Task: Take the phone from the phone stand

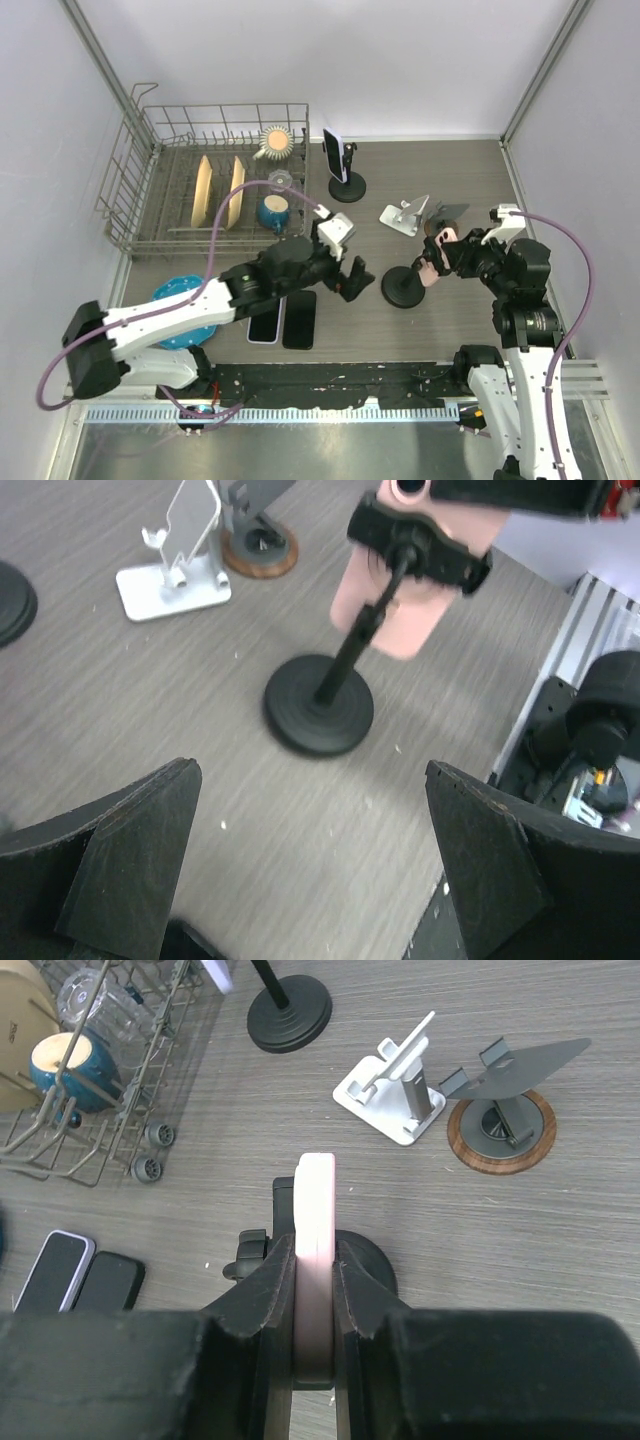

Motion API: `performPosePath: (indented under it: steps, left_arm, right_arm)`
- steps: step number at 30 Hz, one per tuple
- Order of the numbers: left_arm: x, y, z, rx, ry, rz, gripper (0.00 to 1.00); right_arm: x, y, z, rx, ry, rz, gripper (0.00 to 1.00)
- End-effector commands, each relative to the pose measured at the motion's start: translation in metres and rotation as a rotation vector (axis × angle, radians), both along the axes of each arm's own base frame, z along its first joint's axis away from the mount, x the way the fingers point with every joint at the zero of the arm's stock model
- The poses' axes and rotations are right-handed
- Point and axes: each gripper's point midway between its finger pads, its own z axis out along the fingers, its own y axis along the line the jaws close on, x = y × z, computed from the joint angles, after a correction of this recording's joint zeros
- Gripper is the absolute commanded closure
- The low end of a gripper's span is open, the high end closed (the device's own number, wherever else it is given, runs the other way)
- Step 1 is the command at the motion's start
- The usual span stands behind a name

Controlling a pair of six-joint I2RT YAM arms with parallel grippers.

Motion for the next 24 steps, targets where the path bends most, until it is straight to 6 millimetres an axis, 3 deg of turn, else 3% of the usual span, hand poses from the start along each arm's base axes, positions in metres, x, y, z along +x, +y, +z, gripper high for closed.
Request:
performPosePath:
  steps: [1, 4, 5, 11, 16, 24]
  left_arm:
    - [0.024, -0.053, 0.046, -0.124, -0.190, -0.075, 0.00]
    - [0.017, -0.078, 0.050, -0.144, -0.242, -0.198, 0.00]
    - [0.020, -0.086, 0.036, -0.112, -0.264, -0.220, 0.00]
    - [0.019, -0.114, 0.003, -0.068, -0.318, -0.341, 0.05]
    - [0.021, -0.132, -0.002, -0.083, -0.321, -0.379, 0.10]
    - [0.023, -0.153, -0.005, -0.105, -0.311, -0.426, 0.32]
  right_arm:
    - [0.006, 0.010, 0.049, -0.020, -0.205, 0.053, 0.98]
    - [0.004, 0.018, 0.046, -0.016, -0.205, 0.093, 0.96]
    - [0.003, 0.020, 0.043, -0.014, -0.201, 0.103, 0.95]
    - [-0.001, 0.030, 0.040, -0.019, -0.209, 0.146, 0.94]
    - [-0.002, 0.034, 0.036, -0.020, -0.203, 0.170, 0.94]
    - [-0.004, 0.039, 0.034, -0.022, -0.202, 0.193, 0.93]
